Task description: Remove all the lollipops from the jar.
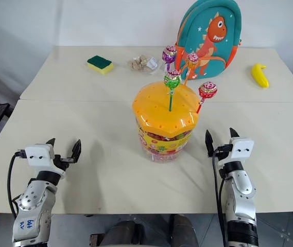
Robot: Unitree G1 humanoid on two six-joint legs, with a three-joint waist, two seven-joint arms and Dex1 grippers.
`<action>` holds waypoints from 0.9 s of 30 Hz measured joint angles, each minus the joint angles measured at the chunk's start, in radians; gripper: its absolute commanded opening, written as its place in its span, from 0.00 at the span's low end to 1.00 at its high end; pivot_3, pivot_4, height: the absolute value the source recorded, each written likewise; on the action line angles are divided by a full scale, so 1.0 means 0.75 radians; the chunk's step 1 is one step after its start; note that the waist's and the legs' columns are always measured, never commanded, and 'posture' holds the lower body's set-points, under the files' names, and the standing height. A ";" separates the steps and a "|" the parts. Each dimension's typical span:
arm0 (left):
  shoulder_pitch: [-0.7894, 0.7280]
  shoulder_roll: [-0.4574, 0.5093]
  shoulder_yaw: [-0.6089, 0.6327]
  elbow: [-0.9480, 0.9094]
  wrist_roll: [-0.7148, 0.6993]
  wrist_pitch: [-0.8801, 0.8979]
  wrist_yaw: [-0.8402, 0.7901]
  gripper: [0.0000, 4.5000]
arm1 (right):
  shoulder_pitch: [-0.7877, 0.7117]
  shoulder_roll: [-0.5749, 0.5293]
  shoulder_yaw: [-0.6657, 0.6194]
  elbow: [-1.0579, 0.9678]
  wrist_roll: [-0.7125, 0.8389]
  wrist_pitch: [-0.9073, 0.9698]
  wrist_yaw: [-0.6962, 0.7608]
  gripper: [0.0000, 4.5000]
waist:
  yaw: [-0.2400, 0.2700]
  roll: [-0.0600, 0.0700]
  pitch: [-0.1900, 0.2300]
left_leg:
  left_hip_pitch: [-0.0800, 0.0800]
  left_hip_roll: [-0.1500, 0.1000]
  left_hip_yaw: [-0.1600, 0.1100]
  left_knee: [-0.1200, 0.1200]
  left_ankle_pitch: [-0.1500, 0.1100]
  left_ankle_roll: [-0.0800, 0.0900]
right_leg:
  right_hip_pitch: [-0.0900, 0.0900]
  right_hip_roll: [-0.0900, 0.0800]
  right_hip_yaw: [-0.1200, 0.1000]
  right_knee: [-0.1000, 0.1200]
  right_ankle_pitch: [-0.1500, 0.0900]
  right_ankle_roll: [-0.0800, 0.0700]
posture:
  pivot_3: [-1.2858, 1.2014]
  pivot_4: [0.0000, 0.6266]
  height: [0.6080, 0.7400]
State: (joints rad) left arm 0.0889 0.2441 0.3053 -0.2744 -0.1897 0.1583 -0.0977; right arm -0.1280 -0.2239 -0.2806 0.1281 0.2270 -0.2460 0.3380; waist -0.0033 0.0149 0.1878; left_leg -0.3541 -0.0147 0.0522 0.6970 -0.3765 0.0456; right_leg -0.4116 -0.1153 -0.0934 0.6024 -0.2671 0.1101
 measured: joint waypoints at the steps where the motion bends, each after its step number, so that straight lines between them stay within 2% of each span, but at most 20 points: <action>1: 0.000 0.000 0.000 0.000 0.000 0.001 0.000 0.97 | 0.000 -0.001 0.000 0.000 -0.001 -0.001 0.000 1.00 | 0.000 0.000 0.000 | 0.000 0.000 0.000 0.000 0.000 0.000 | 0.000 0.000 0.000 0.000 0.000 0.000 | 0.52 0.24 1.00; 5: -0.013 0.032 0.010 0.011 -0.012 0.024 -0.018 0.97 | 0.011 -0.053 -0.004 -0.035 0.081 -0.014 0.098 1.00 | 0.002 0.000 0.000 | 0.000 0.000 0.000 0.000 0.000 0.000 | 0.000 0.000 0.000 0.000 0.000 0.000 | 0.52 0.24 1.00; 8: -0.025 0.089 0.045 0.007 -0.200 0.011 -0.224 0.97 | 0.063 -0.147 -0.017 -0.153 0.304 0.042 0.308 1.00 | 0.003 0.000 0.000 | -0.001 0.000 -0.001 0.000 0.000 0.000 | 0.000 0.000 -0.001 -0.001 0.000 0.000 | 0.52 0.24 1.00; 12: -0.084 0.313 0.150 0.031 -0.503 0.036 -0.608 0.97 | 0.123 -0.355 -0.137 -0.297 0.620 0.215 0.553 1.00 | 0.002 0.001 0.000 | 0.000 0.001 -0.001 0.001 0.000 0.000 | 0.001 -0.001 -0.001 -0.002 0.000 0.000 | 0.52 0.24 1.00; 14: -0.139 0.520 0.197 0.124 -0.610 0.115 -0.809 0.97 | 0.157 -0.463 -0.231 -0.360 0.798 0.335 0.649 1.00 | 0.003 0.002 0.001 | 0.000 0.002 -0.002 0.001 0.000 0.000 | 0.001 -0.001 -0.002 -0.002 -0.001 -0.002 | 0.52 0.24 1.00; 16: -0.201 0.661 0.271 0.210 -0.692 0.197 -0.928 0.97 | 0.180 -0.553 -0.328 -0.412 0.931 0.431 0.707 1.00 | 0.003 0.003 0.002 | 0.000 0.002 -0.003 0.001 0.000 0.000 | 0.002 -0.001 -0.002 -0.002 -0.001 -0.003 | 0.52 0.24 1.00; 21: -0.209 0.865 0.322 0.261 -0.914 0.454 -1.236 0.97 | 0.262 -0.693 -0.490 -0.465 1.139 0.629 0.878 1.00 | 0.003 0.004 0.002 | -0.001 0.002 -0.003 -0.001 -0.003 0.002 | 0.002 -0.001 -0.002 -0.004 -0.001 -0.002 | 0.52 0.24 1.00; 23: -0.213 0.914 0.325 0.251 -0.994 0.556 -1.328 0.97 | 0.279 -0.744 -0.568 -0.469 1.187 0.670 0.977 1.00 | 0.003 0.004 0.002 | -0.001 0.002 -0.003 0.000 -0.003 0.002 | 0.003 -0.001 -0.002 -0.006 -0.001 -0.002 | 0.52 0.24 1.00; 27: -0.329 0.860 0.277 0.168 -1.051 0.597 -1.347 0.97 | 0.310 -0.748 -0.585 -0.485 1.168 0.676 1.120 1.00 | 0.014 0.003 0.001 | 0.000 0.001 -0.005 0.001 -0.003 0.002 | 0.006 -0.002 -0.003 -0.011 0.000 0.000 | 0.52 0.24 1.00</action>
State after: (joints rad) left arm -0.1577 0.8892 0.5128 -0.1481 -0.9778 0.6061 -1.1076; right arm 0.1043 -0.7846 -0.7191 -0.2359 1.1028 0.2613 1.1781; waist 0.0070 0.0170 0.1888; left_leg -0.3542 -0.0136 0.0487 0.6981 -0.3786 0.0470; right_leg -0.4074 -0.1165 -0.0958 0.5942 -0.2672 0.1099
